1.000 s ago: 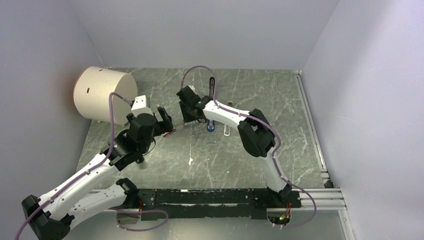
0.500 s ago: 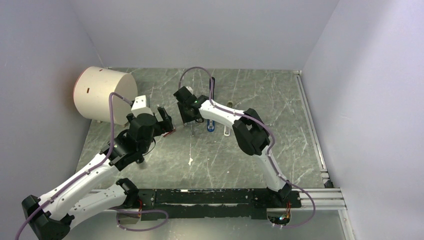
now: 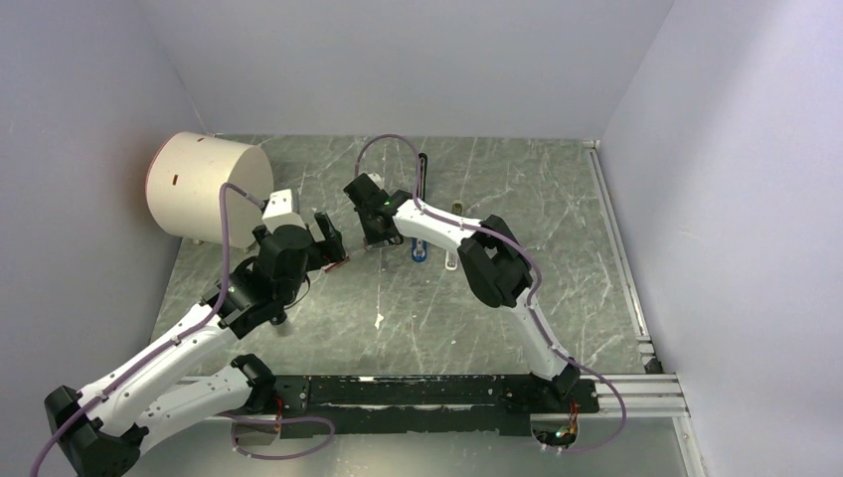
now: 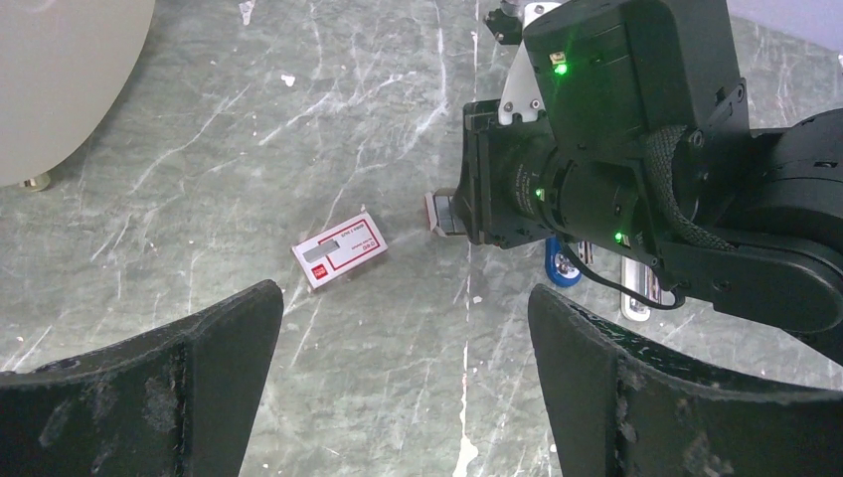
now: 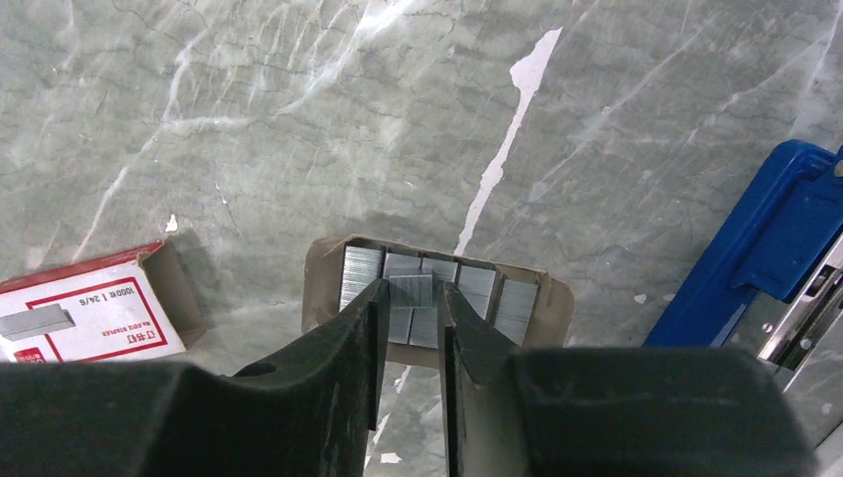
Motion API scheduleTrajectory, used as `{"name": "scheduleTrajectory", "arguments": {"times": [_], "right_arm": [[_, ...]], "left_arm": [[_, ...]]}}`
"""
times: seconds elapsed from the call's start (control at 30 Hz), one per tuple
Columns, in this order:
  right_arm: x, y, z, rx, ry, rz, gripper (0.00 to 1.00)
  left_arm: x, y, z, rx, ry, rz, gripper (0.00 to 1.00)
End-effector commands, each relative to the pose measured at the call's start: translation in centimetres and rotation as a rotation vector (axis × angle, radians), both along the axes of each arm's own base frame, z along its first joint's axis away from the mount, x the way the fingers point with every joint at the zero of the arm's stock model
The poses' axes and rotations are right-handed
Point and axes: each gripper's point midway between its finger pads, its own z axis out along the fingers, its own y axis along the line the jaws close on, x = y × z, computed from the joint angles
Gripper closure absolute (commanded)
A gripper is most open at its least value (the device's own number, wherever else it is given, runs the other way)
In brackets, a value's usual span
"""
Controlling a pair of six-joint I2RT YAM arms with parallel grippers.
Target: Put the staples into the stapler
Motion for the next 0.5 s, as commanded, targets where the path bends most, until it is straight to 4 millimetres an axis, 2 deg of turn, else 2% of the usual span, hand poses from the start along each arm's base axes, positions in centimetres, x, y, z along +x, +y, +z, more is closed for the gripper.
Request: {"name": "scheduleTrajectory", "arguments": {"times": [0.0, 0.23, 0.47], "right_arm": [[0.2, -0.2, -0.4, -0.023, -0.005, 0.001, 0.74], [0.2, -0.2, 0.5, -0.010, -0.024, -0.002, 0.78], [-0.3, -1.0, 3.5, 0.019, -0.064, 0.017, 0.78]], "left_arm": [[0.3, 0.2, 0.4, -0.007, -0.012, 0.014, 0.02], [0.2, 0.2, 0.4, -0.007, -0.012, 0.015, 0.02], [0.2, 0.2, 0.5, -0.010, -0.014, 0.015, 0.02]]}}
